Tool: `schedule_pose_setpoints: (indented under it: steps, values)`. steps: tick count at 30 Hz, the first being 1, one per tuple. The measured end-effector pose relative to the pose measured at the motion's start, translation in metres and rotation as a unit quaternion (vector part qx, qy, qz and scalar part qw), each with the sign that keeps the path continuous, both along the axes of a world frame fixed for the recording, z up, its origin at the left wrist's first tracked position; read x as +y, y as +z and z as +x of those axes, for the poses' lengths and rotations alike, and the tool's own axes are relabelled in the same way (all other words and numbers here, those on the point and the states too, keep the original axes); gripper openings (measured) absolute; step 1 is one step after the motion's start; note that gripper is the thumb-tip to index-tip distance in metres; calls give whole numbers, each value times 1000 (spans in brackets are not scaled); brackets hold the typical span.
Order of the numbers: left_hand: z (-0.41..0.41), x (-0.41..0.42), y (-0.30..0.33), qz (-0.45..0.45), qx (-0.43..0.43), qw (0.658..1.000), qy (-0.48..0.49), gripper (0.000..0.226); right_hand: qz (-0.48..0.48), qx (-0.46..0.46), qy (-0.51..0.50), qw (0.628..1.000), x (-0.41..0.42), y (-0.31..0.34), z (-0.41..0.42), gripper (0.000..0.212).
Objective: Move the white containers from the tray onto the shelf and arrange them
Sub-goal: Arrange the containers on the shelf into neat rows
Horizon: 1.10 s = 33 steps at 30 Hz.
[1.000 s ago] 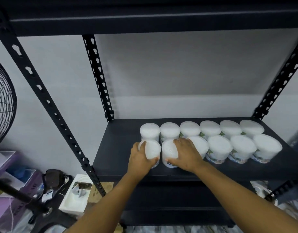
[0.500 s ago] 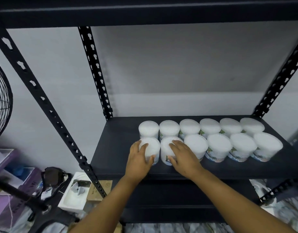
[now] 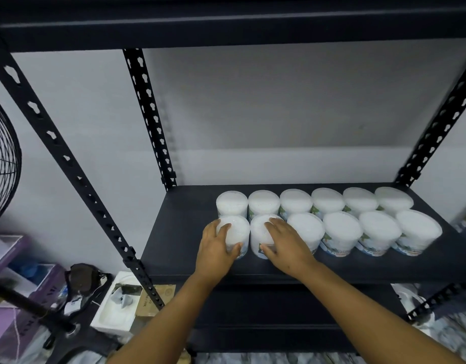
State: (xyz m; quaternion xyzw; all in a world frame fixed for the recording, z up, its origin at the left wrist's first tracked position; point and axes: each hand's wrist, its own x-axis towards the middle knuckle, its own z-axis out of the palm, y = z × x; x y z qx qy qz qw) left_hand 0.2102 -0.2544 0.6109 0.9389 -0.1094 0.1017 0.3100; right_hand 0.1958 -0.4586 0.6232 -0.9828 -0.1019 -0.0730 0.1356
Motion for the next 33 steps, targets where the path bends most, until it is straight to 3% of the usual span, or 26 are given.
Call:
schedule_pose_setpoints:
  steps: [5, 28, 33]
  values:
    - [-1, 0, 3, 25, -13, 1000, 11, 66, -11, 6, -13, 1000, 1, 0, 3, 70]
    - [2, 6, 5, 73, -8, 997, 5, 65, -43, -7, 1, 999, -3, 4, 8, 59]
    - [1, 5, 6, 101, -34, 994, -1, 67, -36, 13, 16, 999, -5, 6, 5, 71]
